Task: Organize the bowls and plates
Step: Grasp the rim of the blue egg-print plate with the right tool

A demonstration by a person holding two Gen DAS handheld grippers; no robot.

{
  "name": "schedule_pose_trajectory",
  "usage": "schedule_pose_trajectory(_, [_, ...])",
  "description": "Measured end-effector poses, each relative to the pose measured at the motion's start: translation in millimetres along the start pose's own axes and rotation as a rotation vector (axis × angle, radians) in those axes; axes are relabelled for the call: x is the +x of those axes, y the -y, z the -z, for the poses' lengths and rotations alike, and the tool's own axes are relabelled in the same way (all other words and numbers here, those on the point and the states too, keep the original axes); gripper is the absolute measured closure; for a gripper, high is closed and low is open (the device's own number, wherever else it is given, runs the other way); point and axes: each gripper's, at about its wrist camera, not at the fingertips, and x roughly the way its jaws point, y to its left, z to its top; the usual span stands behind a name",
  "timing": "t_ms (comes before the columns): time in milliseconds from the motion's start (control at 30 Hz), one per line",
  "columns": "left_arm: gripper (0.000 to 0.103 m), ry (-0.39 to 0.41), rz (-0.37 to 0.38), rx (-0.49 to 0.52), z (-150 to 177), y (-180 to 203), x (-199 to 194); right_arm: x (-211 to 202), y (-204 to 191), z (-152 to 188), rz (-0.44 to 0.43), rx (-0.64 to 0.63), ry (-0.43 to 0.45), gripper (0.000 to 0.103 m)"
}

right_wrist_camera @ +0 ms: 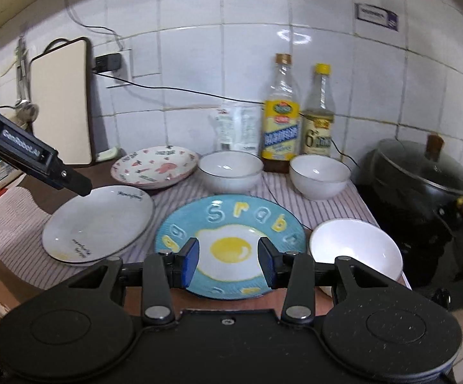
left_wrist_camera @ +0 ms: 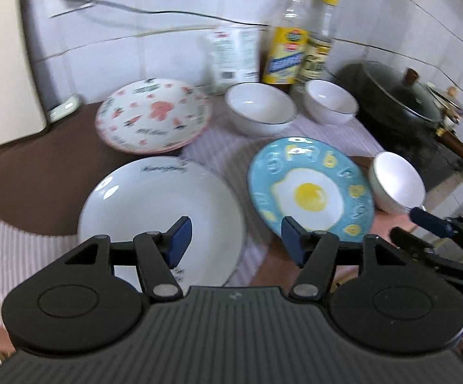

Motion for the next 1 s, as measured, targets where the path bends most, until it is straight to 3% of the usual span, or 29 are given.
schedule_pose_trajectory(400, [0.033,-0.002,0.016,0.165,-24.7,31.3,60.4,39.9,29.5,29.8,0.012,0.188,-0.074,0.056])
schedule_pose_trajectory(700, [0.037,-0.087,0.034,0.199,-43.1,20.4,142.8,72.8,40.7,48.0,0.038,0.315,-0.08,0.056])
schedule_pose_trajectory(867, [0.048,-0.127,0.037,0.201,-52.6,15.0,172.4,76.8,43.1,45.2,0.034,0.345,-0.079,0.056])
schedule_pose_trajectory(1000, [0.068,-0.157,0.067,0.216,-58.0,15.1,181.9,80.2,45.8,41.6,0.03,0.365,-0.082,0.063])
